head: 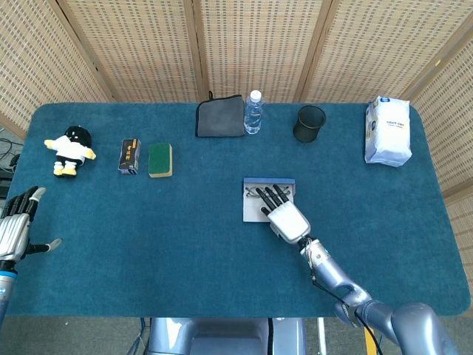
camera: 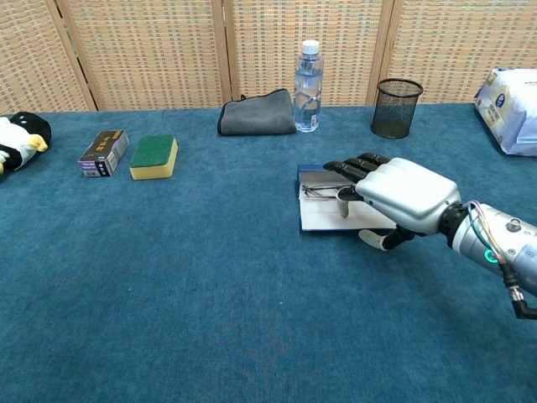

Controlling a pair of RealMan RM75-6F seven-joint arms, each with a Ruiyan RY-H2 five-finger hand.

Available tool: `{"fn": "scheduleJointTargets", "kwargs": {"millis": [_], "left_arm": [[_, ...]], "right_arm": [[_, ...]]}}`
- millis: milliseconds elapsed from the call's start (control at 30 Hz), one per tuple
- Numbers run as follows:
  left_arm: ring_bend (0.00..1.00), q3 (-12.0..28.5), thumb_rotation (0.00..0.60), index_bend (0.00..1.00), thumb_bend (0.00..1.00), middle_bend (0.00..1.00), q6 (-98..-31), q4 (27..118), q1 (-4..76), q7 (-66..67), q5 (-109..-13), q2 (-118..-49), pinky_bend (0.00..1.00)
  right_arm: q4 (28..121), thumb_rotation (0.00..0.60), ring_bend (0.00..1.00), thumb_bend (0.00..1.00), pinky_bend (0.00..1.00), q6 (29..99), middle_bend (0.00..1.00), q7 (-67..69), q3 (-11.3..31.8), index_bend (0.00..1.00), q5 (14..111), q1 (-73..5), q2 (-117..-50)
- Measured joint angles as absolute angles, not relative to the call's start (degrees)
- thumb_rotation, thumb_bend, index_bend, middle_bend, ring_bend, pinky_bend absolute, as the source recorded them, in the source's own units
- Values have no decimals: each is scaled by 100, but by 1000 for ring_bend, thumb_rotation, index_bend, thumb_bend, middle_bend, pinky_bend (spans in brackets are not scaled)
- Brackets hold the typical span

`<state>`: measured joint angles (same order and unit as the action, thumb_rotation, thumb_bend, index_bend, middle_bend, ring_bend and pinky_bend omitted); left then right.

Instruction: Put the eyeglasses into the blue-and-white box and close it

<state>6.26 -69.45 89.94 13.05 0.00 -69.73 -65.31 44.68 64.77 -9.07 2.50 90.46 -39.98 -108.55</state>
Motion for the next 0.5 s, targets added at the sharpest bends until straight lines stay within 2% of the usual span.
{"fn": "scheduleJointTargets", "kwargs": {"millis": [500], "left_arm": [[0, 623, 600, 0, 0, 0, -6916, 9009, 1314, -20, -6966, -6522, 0]], "right_arm": [[3893, 600, 0, 466, 62, 6126, 0, -838, 584, 381, 8778, -4304, -11147]]}}
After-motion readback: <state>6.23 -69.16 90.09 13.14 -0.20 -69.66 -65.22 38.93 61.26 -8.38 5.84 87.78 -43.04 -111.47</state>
